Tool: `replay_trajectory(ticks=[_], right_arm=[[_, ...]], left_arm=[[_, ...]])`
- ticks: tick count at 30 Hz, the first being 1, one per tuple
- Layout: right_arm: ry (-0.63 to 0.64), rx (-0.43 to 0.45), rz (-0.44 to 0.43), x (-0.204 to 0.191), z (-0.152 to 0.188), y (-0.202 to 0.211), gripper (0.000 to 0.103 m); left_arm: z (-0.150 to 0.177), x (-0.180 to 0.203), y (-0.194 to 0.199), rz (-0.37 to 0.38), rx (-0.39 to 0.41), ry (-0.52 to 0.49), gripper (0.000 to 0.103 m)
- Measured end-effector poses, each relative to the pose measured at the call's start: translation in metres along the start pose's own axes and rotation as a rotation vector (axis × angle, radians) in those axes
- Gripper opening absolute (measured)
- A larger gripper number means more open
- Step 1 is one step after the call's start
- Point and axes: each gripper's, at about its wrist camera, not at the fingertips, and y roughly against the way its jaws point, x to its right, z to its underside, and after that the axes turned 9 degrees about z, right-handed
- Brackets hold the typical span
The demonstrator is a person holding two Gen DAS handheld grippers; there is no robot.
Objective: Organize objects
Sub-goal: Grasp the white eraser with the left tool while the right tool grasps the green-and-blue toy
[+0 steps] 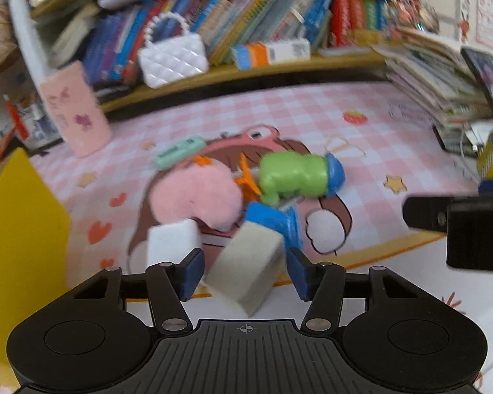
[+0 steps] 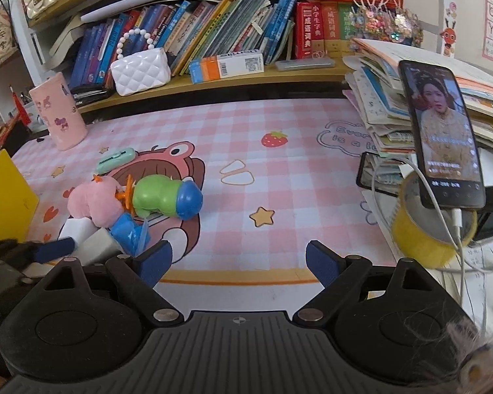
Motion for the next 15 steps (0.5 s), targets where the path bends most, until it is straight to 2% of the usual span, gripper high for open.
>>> replay_trajectory(ticks=[4, 7, 10, 12, 15], right_arm=[[0.002, -0.01, -0.032, -0.004, -0.008, -0.01, 0.088], [0.025, -0.003, -0.056, -0.013, -0.013, -0.02, 0.088], [0.076, 0.006, -0.082, -0.026, -0.019, -0.033, 0.088], [0.161, 0.028, -0.094, -0.04, -0.023, -0.044, 0.086], [0.383, 0.075, -0.061, -0.066, -0.028, -0.061, 0.079]], left_arm=[[-0.001, -0.005, 0.005, 0.036, -0.006, 0.017, 0.028], [0.003, -0.017, 0.024, 0.055, 0.01, 0.091, 0.026], [0.01, -0.034, 0.043, 0.101, 0.017, 0.213, 0.026], [0.017, -0.041, 0.055, 0.111, 0.021, 0.252, 0.026], [0.026, -0.041, 0.068, 0.093, 0.003, 0.255, 0.026]])
